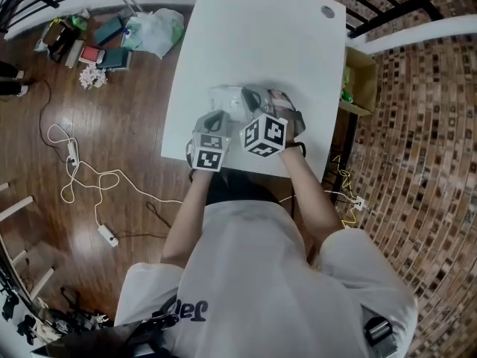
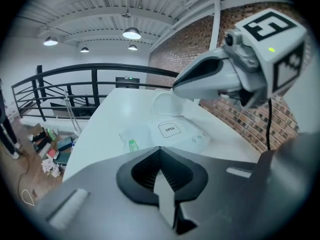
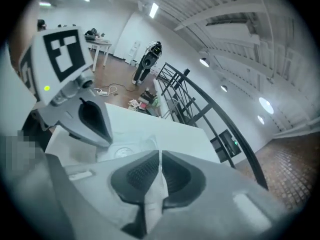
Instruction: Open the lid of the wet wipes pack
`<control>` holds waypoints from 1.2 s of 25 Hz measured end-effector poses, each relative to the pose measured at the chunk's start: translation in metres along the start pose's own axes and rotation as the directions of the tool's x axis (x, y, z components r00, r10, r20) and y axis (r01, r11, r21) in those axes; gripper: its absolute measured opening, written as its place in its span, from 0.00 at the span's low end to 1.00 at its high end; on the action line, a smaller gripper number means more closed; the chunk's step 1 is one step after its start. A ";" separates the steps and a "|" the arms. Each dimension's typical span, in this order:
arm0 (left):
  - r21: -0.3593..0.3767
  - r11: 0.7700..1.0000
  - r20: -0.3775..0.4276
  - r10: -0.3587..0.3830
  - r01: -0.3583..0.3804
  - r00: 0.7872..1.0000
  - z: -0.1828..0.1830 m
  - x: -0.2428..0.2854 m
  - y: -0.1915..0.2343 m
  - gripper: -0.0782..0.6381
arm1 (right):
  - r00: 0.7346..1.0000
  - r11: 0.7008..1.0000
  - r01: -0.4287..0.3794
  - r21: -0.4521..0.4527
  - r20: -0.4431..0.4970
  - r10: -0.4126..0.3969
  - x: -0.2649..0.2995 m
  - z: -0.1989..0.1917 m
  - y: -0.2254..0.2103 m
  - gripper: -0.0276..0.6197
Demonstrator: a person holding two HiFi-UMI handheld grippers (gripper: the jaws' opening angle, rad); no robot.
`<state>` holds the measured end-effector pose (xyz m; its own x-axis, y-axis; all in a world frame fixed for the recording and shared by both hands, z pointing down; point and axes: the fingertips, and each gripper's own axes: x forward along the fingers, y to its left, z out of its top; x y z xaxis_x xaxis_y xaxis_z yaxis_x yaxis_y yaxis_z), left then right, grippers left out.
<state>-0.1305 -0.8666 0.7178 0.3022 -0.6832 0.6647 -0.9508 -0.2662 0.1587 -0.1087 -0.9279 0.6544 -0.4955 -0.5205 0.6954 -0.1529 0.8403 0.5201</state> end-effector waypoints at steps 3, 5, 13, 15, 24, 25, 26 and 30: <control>0.047 0.999 -0.021 -0.001 0.002 1.000 -0.001 0.001 -0.002 0.13 | 0.994 0.990 -0.109 0.088 -0.005 0.110 0.025 0.002 -0.022 0.07; 0.054 0.998 -0.022 -0.007 0.009 1.000 -0.001 0.002 -0.002 0.13 | 0.986 0.982 -0.166 0.090 -0.019 0.168 0.042 0.003 -0.029 0.07; 0.076 0.995 -0.011 -0.065 0.065 0.998 -0.002 0.001 0.001 0.13 | 0.882 0.836 -0.392 0.385 -0.101 0.460 0.087 -0.034 0.010 0.03; 0.080 0.993 -0.009 -0.088 0.088 0.996 -0.002 0.000 0.004 0.13 | 0.899 0.816 -0.340 0.467 -0.092 0.428 0.093 -0.036 0.004 0.03; 0.161 0.977 0.210 -0.171 0.139 0.963 0.048 -0.060 0.004 0.13 | 0.993 0.629 -0.116 0.768 0.095 0.067 -0.012 -0.010 -0.024 0.03; 0.177 0.972 0.232 -0.196 0.157 0.953 0.054 -0.069 0.000 0.13 | 0.994 0.568 -0.094 0.818 0.112 0.003 -0.033 -0.010 -0.023 0.03; 0.194 0.965 0.258 -0.222 0.175 0.940 0.061 -0.079 -0.005 0.13 | 0.990 0.510 -0.084 0.856 0.129 -0.053 -0.054 -0.007 -0.017 0.03; 0.234 0.949 0.430 -0.294 0.209 0.853 0.101 -0.150 -0.026 0.13 | 0.944 0.431 -0.211 0.877 0.297 -0.143 -0.140 0.043 0.037 0.03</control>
<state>-0.1448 -0.8255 0.5402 0.5673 -0.7971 0.2067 -0.8232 -0.5551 0.1187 -0.0814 -0.8176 0.5553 -0.7000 -0.5664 0.4351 -0.7116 0.6046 -0.3579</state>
